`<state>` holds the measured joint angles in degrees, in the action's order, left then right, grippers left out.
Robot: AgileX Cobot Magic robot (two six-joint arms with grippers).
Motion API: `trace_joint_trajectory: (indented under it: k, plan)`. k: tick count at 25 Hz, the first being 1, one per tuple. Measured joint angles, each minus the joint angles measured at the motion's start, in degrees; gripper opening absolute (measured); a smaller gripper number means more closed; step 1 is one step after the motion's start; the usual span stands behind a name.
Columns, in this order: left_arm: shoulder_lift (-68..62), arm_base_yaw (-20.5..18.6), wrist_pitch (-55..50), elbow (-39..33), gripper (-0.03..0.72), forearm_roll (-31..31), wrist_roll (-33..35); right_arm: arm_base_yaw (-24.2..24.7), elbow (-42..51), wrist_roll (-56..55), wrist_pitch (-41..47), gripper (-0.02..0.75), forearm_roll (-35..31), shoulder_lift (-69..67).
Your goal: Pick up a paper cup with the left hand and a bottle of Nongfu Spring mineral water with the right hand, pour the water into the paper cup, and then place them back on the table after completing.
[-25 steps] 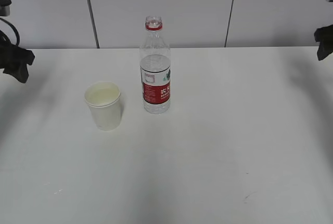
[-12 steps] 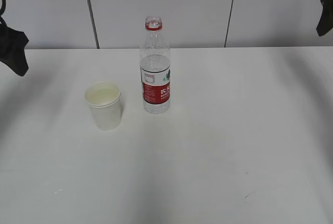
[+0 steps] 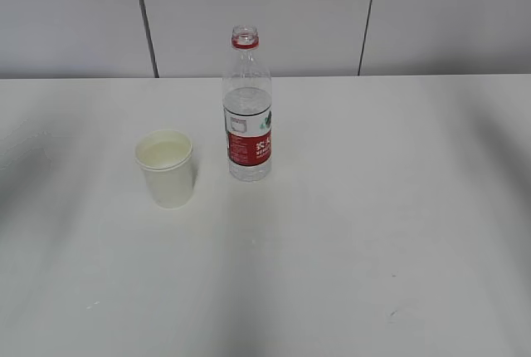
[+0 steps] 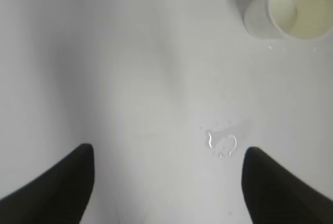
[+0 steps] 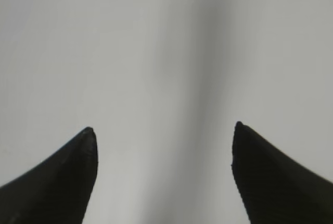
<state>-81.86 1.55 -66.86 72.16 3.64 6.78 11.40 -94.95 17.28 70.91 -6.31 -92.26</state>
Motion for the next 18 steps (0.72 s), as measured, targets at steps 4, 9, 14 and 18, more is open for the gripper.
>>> trace_joint_trajectory:
  k: [4,9,14,18]
  plan:
    - [9.6,0.0,-0.3,-7.9,0.532,-1.1,0.0,0.0,10.0,1.6,0.2,0.594,0.0,10.8]
    - [22.0,0.0,-0.1,-17.0,0.532,-1.2,0.0,0.0,23.6,2.4,0.6,0.594,0.0,23.8]
    - [33.7,0.0,-0.3,-25.0,0.532,1.1,0.0,0.0,36.1,3.1,0.6,0.594,0.0,35.5]
    - [41.5,0.0,-1.1,-28.8,0.532,1.7,-0.1,0.0,44.8,3.5,0.6,0.594,0.0,43.6]
